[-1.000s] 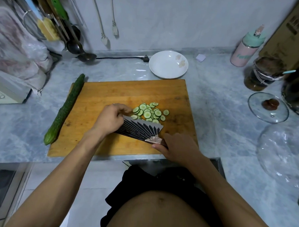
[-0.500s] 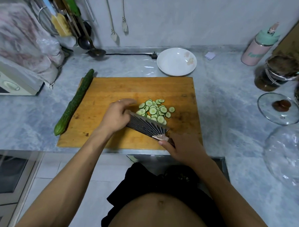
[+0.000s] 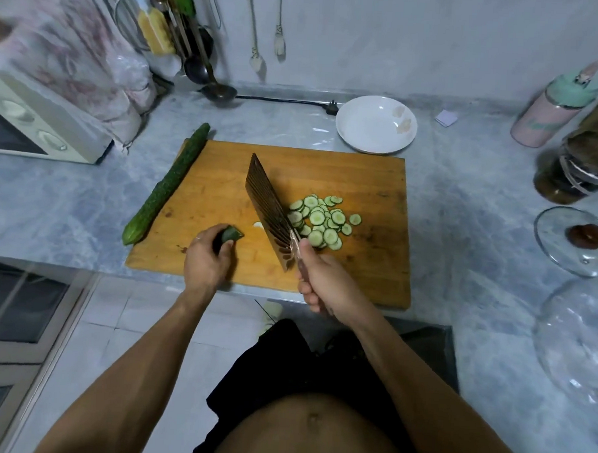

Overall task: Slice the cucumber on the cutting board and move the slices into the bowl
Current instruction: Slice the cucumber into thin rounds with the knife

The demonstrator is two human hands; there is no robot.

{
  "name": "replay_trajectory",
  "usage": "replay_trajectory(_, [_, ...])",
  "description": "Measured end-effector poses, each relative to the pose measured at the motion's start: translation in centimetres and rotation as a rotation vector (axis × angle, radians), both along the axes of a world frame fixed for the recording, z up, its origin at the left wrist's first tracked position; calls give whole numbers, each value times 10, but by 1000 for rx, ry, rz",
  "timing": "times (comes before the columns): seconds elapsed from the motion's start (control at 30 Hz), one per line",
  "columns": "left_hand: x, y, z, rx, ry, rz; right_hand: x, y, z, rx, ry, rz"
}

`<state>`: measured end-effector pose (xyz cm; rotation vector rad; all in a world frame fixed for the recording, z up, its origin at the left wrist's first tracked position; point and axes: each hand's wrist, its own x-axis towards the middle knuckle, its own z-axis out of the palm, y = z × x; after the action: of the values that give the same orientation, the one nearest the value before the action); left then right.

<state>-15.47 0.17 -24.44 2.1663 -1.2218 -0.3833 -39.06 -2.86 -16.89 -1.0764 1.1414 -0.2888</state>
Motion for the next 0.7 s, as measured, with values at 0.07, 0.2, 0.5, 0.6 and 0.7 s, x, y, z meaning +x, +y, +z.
replay_trajectory(0.07, [-3, 0, -1, -25, 29, 49, 11, -2, -4, 37, 22, 10])
replay_trajectory(0.2, [-5, 1, -8, -53, 25, 57, 19, -8, -11, 80, 69, 26])
replay_trajectory(0.5, [-5, -2, -14, -51, 10, 86, -8, -27, -18, -44, 154, 13])
replay_trajectory(0.6, [-8, -3, -14, -52, 13, 77, -25, -38, -15, -96, 177, -37])
replay_trajectory(0.7, [-12, -6, -15, -55, 45, 36, -28, -45, -11, -117, 196, -17])
